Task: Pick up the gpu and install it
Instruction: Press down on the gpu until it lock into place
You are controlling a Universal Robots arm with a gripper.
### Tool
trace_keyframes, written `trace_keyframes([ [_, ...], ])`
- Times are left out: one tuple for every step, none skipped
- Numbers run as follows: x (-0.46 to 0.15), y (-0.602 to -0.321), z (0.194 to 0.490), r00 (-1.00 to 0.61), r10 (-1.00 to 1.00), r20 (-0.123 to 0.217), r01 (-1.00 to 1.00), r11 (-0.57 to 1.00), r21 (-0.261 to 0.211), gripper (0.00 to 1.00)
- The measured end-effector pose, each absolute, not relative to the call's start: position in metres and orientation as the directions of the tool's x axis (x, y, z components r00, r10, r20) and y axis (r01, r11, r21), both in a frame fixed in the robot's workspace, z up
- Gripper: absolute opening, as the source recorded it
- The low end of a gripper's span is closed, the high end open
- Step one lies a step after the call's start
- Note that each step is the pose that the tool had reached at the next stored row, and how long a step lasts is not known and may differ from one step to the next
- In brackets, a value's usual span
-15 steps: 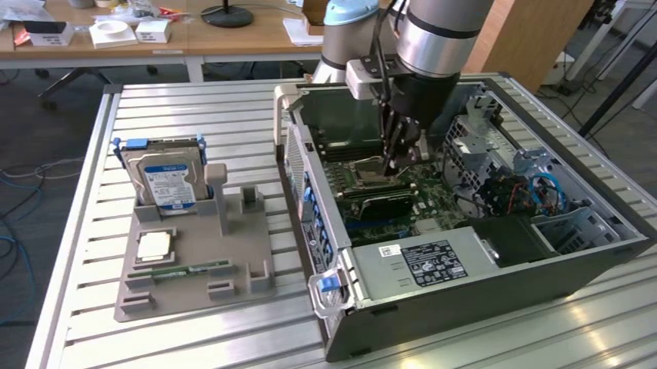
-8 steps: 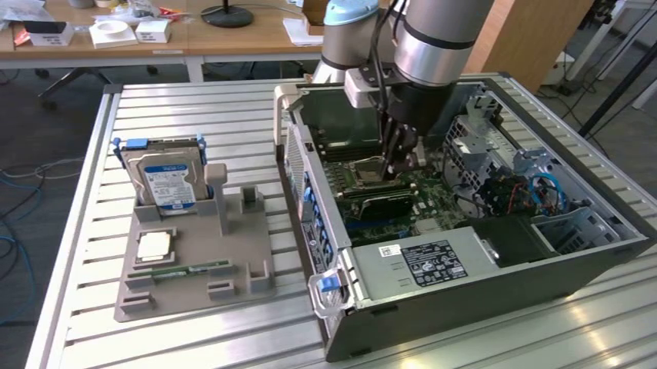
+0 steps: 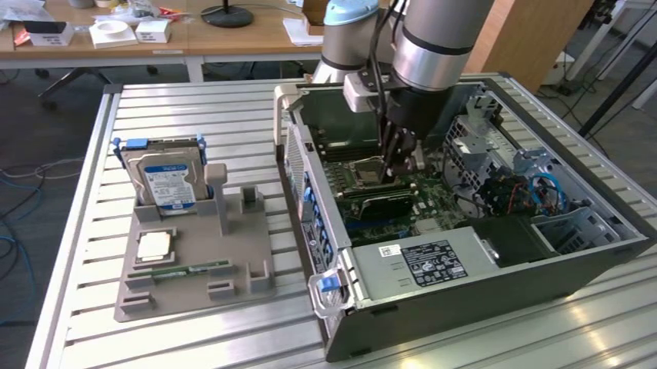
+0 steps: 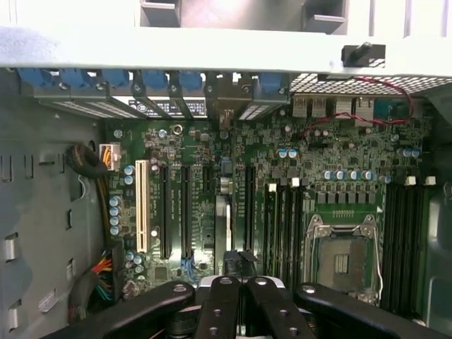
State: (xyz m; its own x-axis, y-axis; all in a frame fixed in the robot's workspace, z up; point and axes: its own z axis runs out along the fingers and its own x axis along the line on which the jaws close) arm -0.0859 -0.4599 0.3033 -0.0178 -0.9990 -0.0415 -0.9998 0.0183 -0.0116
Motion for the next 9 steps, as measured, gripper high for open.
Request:
trace_keyframes([
  [-0.086, -0.460, 0.301, -0.018, -0.999, -0.042, -1.000, 0.018, -0.012, 0.10],
  [-0.086, -0.460, 0.300, -0.018, -0.999, -0.042, -1.000, 0.018, -0.012, 0.10],
  [-0.086, -0.460, 0.298, -0.018, -0.999, -0.041, -1.000, 0.018, -0.011, 0.10],
  [-0.086, -0.460, 0.296, -0.018, -0.999, -0.041, -1.000, 0.018, -0.011, 0.10],
  [-0.086, -0.460, 0.294, -0.018, -0.999, -0.041, -1.000, 0.018, -0.011, 0.10],
  [-0.086, -0.460, 0.292, -0.018, -0.999, -0.042, -1.000, 0.018, -0.011, 0.10],
  [-0.086, -0.460, 0.291, -0.018, -0.999, -0.042, -1.000, 0.018, -0.012, 0.10],
  [-0.086, -0.460, 0.291, -0.018, -0.999, -0.042, -1.000, 0.018, -0.011, 0.10],
  [-0.086, -0.460, 0.291, -0.018, -0.999, -0.041, -1.000, 0.018, -0.011, 0.10],
])
